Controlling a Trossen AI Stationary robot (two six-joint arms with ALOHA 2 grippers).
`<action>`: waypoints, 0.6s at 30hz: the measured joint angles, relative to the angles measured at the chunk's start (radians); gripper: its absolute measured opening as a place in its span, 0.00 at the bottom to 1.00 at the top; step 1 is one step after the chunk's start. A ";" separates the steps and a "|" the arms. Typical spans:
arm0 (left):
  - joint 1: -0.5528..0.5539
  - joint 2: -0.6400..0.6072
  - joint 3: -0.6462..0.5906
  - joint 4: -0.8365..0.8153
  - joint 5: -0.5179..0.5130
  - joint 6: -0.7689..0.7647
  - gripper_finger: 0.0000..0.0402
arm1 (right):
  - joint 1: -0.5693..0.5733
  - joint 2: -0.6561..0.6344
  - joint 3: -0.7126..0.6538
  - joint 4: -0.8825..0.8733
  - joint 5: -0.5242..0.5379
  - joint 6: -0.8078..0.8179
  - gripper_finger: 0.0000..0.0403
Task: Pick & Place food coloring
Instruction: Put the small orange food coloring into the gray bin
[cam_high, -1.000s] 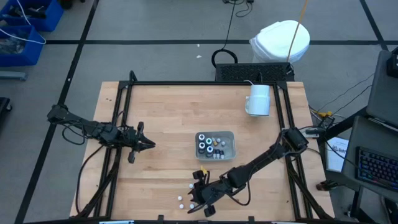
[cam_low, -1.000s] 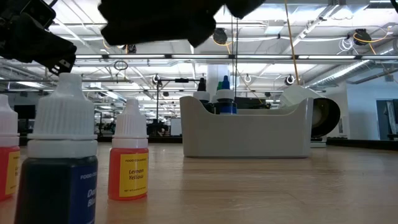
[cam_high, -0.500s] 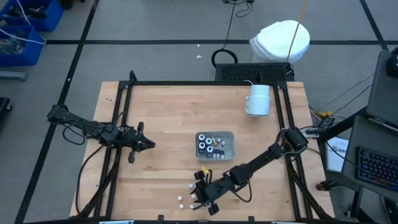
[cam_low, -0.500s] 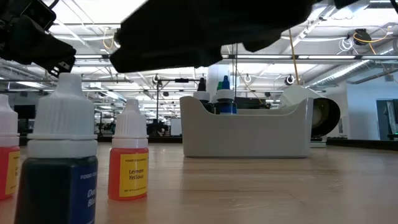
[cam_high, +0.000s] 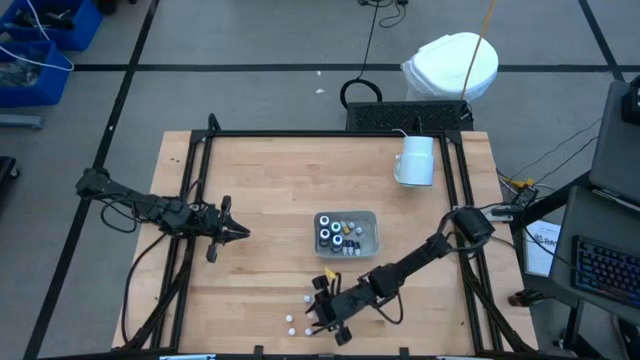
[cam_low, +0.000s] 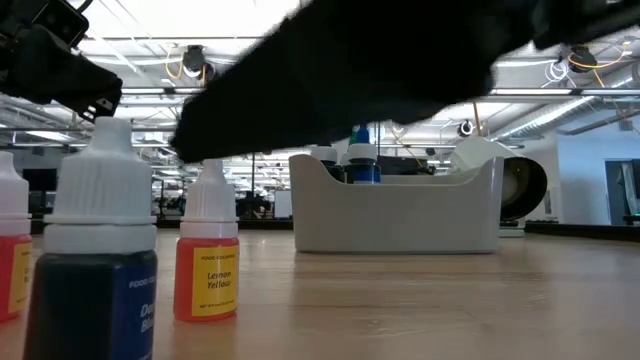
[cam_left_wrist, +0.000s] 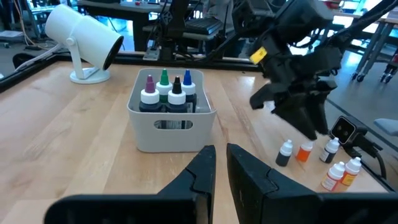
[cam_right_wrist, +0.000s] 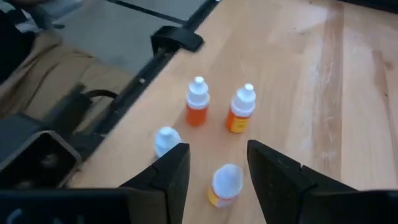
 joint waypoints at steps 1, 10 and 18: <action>0.000 0.000 0.000 0.000 0.000 0.000 0.12 | -0.002 0.006 0.000 -0.004 0.000 -0.001 0.38; 0.000 0.000 0.000 -0.005 0.000 0.000 0.12 | -0.004 0.021 -0.001 -0.007 0.003 0.008 0.38; 0.000 0.000 0.000 -0.007 0.000 0.000 0.12 | -0.008 0.052 0.000 0.015 0.004 0.019 0.38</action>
